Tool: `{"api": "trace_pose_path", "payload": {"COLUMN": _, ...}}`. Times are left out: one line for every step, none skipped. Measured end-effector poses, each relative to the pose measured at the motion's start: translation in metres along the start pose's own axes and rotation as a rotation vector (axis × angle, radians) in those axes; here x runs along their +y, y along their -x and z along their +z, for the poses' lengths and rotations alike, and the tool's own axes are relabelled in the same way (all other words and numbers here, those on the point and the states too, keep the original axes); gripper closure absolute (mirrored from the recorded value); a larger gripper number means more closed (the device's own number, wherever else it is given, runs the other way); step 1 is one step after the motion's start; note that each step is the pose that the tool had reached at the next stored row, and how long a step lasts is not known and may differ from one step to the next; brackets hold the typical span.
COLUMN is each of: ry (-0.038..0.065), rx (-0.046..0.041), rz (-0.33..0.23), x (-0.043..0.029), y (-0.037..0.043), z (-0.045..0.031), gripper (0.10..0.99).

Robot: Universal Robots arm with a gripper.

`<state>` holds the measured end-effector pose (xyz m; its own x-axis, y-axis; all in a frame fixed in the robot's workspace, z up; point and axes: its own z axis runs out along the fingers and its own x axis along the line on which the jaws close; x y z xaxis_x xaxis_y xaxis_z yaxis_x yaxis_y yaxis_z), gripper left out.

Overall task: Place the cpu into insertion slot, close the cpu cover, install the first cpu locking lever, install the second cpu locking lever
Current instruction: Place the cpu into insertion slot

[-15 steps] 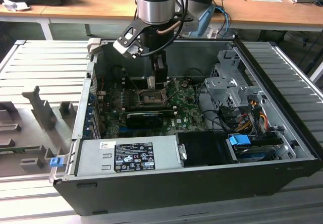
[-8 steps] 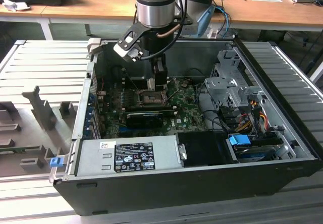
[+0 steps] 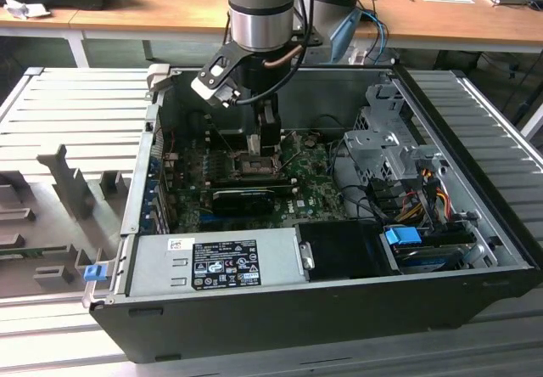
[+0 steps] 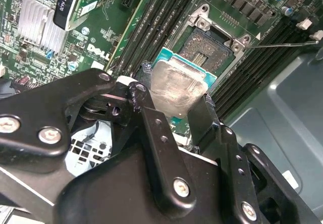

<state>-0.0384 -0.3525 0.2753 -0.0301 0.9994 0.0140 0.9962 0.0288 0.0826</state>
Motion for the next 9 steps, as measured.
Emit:
{"api": "trace_pose_path", "payload": {"ry": 0.0, "rx": 0.0, "rz": 0.0, "x": -0.0004, "y": -0.0002, "z": 0.0022, "gripper": 0.557}}
{"api": "trace_pose_path", "payload": {"ry": 0.0, "rx": -0.0001, "rz": 0.0, "x": -0.0007, "y": -0.0005, "z": 0.0039, "gripper": 0.557}}
{"api": "trace_pose_path", "payload": {"ry": 0.0, "rx": -0.0001, "rz": 0.0, "x": -0.001, "y": -0.0009, "z": 0.006, "gripper": 0.557}}
{"api": "trace_pose_path", "payload": {"ry": 0.0, "rx": -0.0001, "rz": 0.0, "x": -0.0013, "y": -0.0013, "z": 0.0082, "gripper": 0.557}}
{"api": "trace_pose_path", "payload": {"ry": 0.0, "rx": -0.0002, "rz": 0.0, "x": -0.0025, "y": -0.0044, "z": 0.0128, "gripper": 0.557}}
{"api": "trace_pose_path", "payload": {"ry": 0.0, "rx": 0.0001, "rz": 0.0, "x": -0.0037, "y": -0.0062, "z": 0.0159, "gripper": 0.557}}
{"api": "trace_pose_path", "payload": {"ry": 0.0, "rx": -0.0005, "rz": 0.006, "x": -0.0048, "y": -0.007, "z": 0.0188, "gripper": 0.557}}
{"api": "trace_pose_path", "payload": {"ry": 0.0, "rx": -0.0011, "rz": 0.012, "x": -0.0053, "y": -0.0072, "z": 0.0203, "gripper": 0.557}}
{"api": "trace_pose_path", "payload": {"ry": 0.0, "rx": -0.0017, "rz": 0.02, "x": -0.0054, "y": -0.0074, "z": 0.0221, "gripper": 0.557}}
